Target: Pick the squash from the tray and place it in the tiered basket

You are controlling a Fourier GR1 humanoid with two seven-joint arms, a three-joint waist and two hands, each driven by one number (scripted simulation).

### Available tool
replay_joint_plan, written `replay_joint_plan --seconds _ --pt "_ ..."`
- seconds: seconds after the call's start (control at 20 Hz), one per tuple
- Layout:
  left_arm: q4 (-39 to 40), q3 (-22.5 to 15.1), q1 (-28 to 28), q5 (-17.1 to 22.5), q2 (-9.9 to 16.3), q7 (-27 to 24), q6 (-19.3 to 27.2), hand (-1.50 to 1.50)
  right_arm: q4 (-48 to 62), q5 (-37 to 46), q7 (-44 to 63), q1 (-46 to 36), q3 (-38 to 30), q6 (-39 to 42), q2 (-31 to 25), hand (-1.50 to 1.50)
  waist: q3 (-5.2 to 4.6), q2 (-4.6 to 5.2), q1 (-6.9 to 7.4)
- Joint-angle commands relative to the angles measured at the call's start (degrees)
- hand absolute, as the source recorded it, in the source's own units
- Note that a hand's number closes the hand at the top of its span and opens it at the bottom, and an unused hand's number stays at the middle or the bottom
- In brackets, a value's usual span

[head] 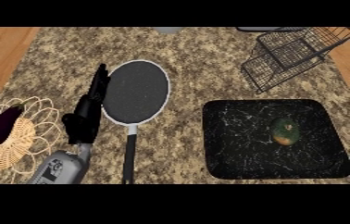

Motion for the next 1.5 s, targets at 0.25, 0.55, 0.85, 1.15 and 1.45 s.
replay_joint_plan --seconds 0.25,0.55,0.85,1.15,1.45 --pt "-0.3 -0.8 0.3 -0.8 -1.6 0.1 1.0 0.0 -13.8 15.7 -6.9 1.3 -7.9 15.1 2.6 -1.5 -0.04 0.48 0.15" --pt "-1.6 0.3 -0.1 -1.1 0.2 0.7 0.3 0.0 -19.8 21.8 -9.0 4.9 -9.0 16.3 5.4 -1.5 -0.13 0.49 0.89" --pt "-2.3 -1.0 -0.1 -1.7 -1.1 0.9 0.5 0.0 -26.7 27.4 -8.6 8.2 -8.1 16.5 6.8 -1.5 -0.02 0.66 1.11" --pt "-0.8 -0.7 0.0 -1.4 -1.6 0.2 -0.2 0.0 -29.9 32.5 -8.8 9.8 -7.0 15.8 5.8 -1.5 -0.09 0.97 1.34" --pt "-2.0 -1.5 0.3 -2.4 -2.6 0.7 1.1 0.0 -33.5 37.8 -10.5 11.3 -6.8 12.6 6.5 -1.5 0.09 0.82 1.74"
